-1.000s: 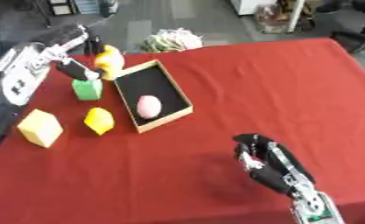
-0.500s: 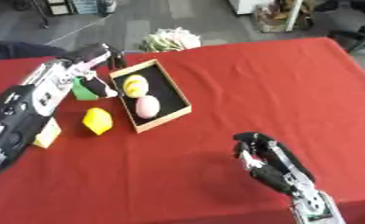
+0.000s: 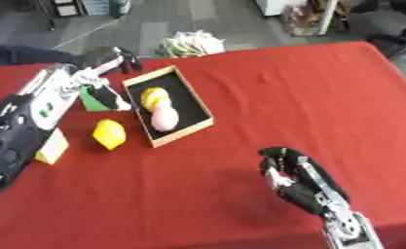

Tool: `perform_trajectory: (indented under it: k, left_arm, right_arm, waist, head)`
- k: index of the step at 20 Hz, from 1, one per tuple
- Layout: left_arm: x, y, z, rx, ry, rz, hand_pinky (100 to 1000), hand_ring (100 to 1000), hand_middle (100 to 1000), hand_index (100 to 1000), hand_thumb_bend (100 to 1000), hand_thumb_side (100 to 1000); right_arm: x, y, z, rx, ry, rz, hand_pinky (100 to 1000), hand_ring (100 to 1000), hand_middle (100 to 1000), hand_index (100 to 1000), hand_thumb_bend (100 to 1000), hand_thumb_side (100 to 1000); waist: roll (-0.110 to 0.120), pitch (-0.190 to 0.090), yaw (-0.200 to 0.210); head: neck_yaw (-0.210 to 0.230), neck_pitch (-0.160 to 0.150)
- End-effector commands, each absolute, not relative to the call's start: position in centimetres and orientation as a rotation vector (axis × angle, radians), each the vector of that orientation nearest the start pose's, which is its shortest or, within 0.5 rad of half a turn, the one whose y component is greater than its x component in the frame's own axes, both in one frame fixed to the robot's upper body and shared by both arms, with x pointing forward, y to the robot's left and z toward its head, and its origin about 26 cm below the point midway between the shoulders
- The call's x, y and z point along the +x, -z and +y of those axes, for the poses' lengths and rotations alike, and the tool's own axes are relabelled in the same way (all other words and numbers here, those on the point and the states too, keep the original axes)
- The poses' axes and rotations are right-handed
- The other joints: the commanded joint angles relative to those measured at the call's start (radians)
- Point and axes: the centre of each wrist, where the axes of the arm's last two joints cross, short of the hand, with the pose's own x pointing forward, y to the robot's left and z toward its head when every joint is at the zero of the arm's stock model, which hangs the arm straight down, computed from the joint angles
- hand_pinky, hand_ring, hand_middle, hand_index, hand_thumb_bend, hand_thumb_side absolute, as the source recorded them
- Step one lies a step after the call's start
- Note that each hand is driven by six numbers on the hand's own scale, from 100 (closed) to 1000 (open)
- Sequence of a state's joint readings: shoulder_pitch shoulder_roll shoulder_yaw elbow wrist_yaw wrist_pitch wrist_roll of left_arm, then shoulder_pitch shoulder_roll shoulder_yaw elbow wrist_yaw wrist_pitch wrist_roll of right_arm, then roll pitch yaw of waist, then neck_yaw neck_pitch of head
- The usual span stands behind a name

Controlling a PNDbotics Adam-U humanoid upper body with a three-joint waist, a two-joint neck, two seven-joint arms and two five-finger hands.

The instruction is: Pick up objects on the table and place them in the box.

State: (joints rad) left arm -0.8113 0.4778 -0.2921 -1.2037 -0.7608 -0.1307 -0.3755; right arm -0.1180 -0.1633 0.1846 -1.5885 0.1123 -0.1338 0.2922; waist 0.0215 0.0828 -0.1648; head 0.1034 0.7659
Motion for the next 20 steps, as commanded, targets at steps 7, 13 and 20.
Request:
perform_trajectory:
  k: [7,13,20]
  left_arm:
    - [38.1,-24.1,30.8,0.729,1.887,-1.239,810,707,707,793,611,100]
    - [37.1,-21.4,33.4,0.664,1.948,-0.951,832,755,756,834,631,100]
    - [38.3,-18.7,35.6,0.670,1.891,-0.852,856,781,786,859,633,100]
  right_arm:
    - [30.2,-2.9,-22.9,0.130,-0.677,-1.752,720,587,556,747,100,414]
    - [30.3,-2.9,-22.9,0.128,-0.684,-1.752,720,587,556,748,100,409]
    - [30.3,-2.9,-22.9,0.131,-0.684,-1.753,720,587,556,748,100,407]
  waist:
    - [0.012,-0.002,0.030]
    - [0.016,-0.003,0.037]
    - [0.011,-0.004,0.037]
  head:
    - [-0.023,0.004]
    - [-0.027,0.004]
    - [-0.031,0.004]
